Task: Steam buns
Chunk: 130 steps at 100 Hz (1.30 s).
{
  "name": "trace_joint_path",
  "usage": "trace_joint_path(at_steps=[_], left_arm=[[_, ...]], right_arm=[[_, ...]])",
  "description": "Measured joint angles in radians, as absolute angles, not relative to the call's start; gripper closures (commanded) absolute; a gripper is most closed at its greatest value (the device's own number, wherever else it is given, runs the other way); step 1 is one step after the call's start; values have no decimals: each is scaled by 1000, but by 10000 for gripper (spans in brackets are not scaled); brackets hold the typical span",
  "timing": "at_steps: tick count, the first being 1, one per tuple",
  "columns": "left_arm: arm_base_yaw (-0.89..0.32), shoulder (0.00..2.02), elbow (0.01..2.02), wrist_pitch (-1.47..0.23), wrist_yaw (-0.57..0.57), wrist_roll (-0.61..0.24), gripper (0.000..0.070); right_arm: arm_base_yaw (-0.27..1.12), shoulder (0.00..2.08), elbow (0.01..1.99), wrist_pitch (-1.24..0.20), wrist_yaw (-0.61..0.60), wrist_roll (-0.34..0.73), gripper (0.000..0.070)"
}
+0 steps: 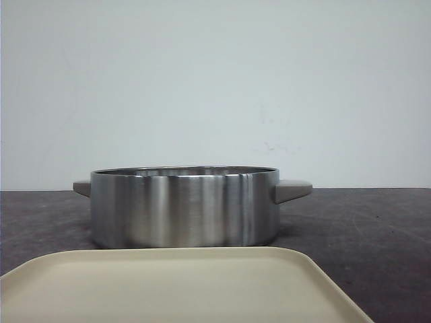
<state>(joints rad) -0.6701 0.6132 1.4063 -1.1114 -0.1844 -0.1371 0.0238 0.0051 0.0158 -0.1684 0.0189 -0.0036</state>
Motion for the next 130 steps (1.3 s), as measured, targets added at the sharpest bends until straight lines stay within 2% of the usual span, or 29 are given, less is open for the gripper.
trace_joint_path(at_steps=[25,39,50,69,102,113,130], left_arm=[[-625,612,1403,-1101,-183,-131,683],[-537,579,1324,-960,-76,-135,683],[-430,517,1171,-760,31,-141,683],[-248,348,809,-424,105,-154,683],[-86,121,273,-135,107,-178,683],[-42,88,171,-54,104,-180,683],[37,62,84,-40,101,-178,683]], right_arm=[[24,5,16,-168,19,-3,689],[24,5,16,-168,19,-3,689],[24,5,16,-168,19,-3,689],[24,5,16,-168,19,-3,689],[24,5,16,-168,19,-4,690],[24,5,16,-168,19,-4,689],[24,5,16,-168,19,-3,689]])
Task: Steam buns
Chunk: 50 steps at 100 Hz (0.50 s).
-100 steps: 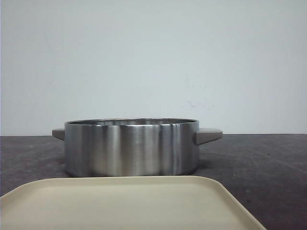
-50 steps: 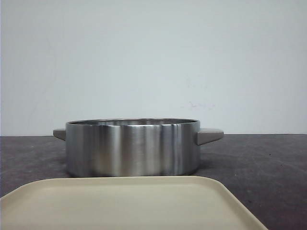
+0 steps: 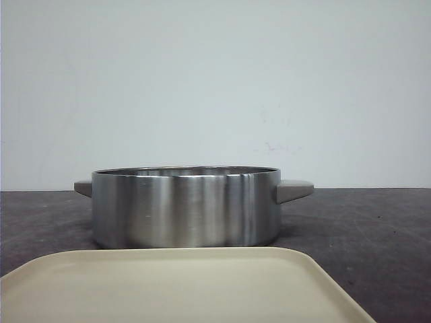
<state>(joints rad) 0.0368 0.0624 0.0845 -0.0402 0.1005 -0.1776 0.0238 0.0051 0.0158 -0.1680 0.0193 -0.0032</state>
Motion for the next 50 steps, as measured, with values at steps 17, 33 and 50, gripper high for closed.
trace_joint_path(at_steps=[17,33,50], left_arm=[[68,31,32,-47,73,-175,683],[70,6,32,-100,42,-138,683],[70,6,32,-183,22,-105,683]], right_arm=[[24,5,16,-168,19,-3,689],[24,5,16,-168,19,-3,689],[24,5,16,-168,20,-4,689]])
